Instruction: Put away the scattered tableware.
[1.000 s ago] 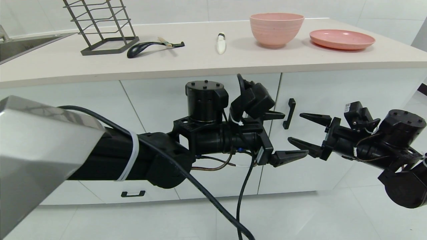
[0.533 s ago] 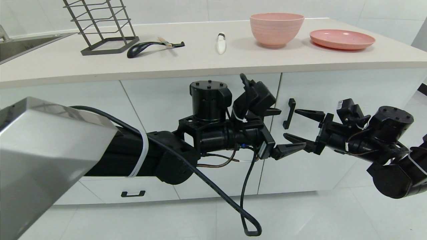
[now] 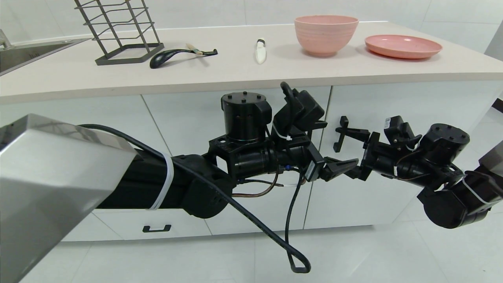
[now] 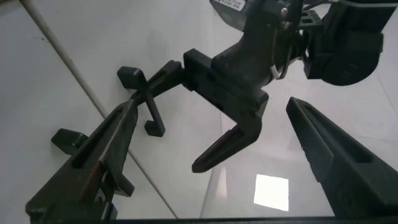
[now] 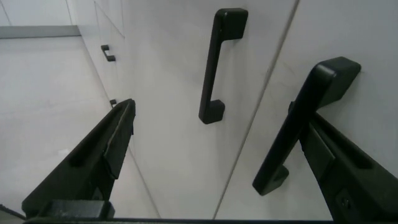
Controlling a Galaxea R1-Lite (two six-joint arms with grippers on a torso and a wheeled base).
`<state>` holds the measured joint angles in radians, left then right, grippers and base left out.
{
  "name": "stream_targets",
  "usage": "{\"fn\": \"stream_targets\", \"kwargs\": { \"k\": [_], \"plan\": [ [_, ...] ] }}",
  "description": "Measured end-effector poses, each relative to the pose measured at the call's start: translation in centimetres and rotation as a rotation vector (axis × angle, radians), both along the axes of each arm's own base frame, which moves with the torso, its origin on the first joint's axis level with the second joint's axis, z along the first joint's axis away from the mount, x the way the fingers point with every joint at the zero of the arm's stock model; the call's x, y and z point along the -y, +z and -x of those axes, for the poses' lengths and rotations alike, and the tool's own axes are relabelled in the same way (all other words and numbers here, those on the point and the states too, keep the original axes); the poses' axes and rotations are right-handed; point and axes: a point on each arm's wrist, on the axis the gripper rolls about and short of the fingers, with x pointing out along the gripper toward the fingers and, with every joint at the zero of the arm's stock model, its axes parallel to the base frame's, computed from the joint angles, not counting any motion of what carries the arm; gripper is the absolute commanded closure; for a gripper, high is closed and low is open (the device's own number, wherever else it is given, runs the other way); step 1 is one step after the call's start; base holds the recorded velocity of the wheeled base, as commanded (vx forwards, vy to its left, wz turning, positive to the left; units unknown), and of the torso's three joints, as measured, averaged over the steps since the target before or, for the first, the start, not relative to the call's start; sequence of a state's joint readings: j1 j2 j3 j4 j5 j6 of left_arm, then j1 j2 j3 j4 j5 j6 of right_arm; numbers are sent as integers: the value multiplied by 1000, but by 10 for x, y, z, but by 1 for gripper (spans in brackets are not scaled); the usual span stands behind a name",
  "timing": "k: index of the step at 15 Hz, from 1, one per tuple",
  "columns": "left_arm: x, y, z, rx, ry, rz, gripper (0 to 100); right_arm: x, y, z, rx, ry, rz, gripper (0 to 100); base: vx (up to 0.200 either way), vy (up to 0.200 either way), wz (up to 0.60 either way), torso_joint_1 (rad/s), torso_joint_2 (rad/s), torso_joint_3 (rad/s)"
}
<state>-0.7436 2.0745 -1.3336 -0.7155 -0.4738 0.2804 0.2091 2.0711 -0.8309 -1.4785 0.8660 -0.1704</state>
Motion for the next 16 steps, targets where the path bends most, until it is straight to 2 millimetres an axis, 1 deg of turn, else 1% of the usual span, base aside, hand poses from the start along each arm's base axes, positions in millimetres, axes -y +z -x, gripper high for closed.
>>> {"fn": "stream_targets", "kwargs": {
  "k": [2,4,6,8,10,12,14,16],
  "plan": [
    [0,0,0,-2,0,-1,0,-1,-1,-4,4,6,0,0,0,0,0,0,0,0],
    [-1,-1,-1,-4,5,-1,0,-1,-2,-5,5,58,11,0,0,0,0,0,0,0],
    [-1,-1,-2,-24,8,6,0,0,-4,-3,2,103,24,0,0,0,0,0,0,0],
    [-2,4,-4,-34,12,64,0,2,-5,3,-11,152,38,0,0,0,0,0,0,0],
    [0,4,-5,-12,8,98,0,4,-5,13,-29,167,44,0,0,0,0,0,0,0],
    [2,0,-7,-8,6,101,0,7,-4,26,-51,186,51,0,0,0,0,0,0,0],
    [3,-4,-8,-14,3,96,0,10,-4,45,-79,193,58,0,0,0,0,0,0,0],
    [6,-4,-8,-5,-10,102,0,15,-4,67,-103,198,65,0,0,0,0,0,0,0]
  ]
}}
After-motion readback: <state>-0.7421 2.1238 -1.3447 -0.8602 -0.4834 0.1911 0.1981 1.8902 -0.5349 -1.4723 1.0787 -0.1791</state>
